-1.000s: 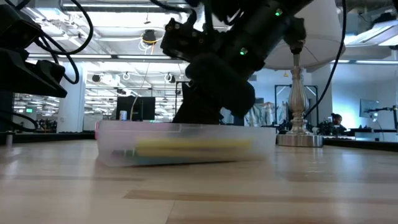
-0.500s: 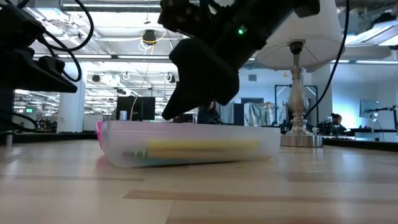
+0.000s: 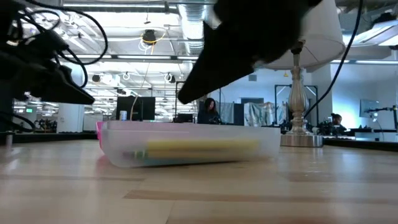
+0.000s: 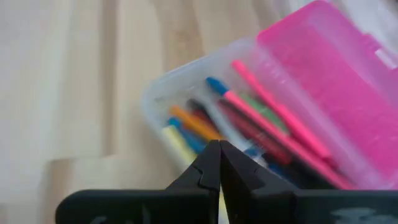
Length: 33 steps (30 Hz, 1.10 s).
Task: Pick & place school supplies into a supply box
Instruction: Close the pink supply box
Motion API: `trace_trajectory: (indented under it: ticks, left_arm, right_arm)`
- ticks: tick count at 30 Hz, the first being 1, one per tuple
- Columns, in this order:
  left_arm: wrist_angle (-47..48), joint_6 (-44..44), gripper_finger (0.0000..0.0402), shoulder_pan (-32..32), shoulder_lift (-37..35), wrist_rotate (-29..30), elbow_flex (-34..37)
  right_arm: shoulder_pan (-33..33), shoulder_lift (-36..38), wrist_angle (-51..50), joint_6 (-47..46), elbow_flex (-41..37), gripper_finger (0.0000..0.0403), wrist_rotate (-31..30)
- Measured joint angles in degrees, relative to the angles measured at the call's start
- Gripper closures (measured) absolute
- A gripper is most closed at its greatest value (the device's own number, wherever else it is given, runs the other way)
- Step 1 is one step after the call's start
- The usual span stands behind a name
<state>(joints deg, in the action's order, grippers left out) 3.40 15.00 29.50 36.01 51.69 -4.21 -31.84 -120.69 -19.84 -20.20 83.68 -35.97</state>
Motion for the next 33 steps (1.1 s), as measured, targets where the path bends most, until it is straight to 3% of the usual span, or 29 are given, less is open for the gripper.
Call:
trace_trajectory:
  ticks: [13,19,25,33]
  left_arm:
    - [-0.93,-2.80,0.0306,-21.67,-0.01,-15.71,0.00]
    - [-11.20,-6.89,0.0306,-25.54,0.80,-20.55,3.39]
    - [-14.15,-8.22,0.0306,-28.99,2.06,-24.13,3.61]
    - [-20.64,-8.87,0.0306,-32.24,9.20,-27.59,3.63]
  right_arm:
    - [-6.20,0.02,-6.38,-17.29,0.02,0.0403,-2.32]
    - [-5.28,-0.36,-6.50,-17.94,0.04,0.0403,-2.33]
    - [-5.20,-0.38,-6.33,-17.95,0.04,0.0403,-1.98]
    - [-5.60,-0.38,-6.27,-19.09,0.04,0.0403,-1.46]
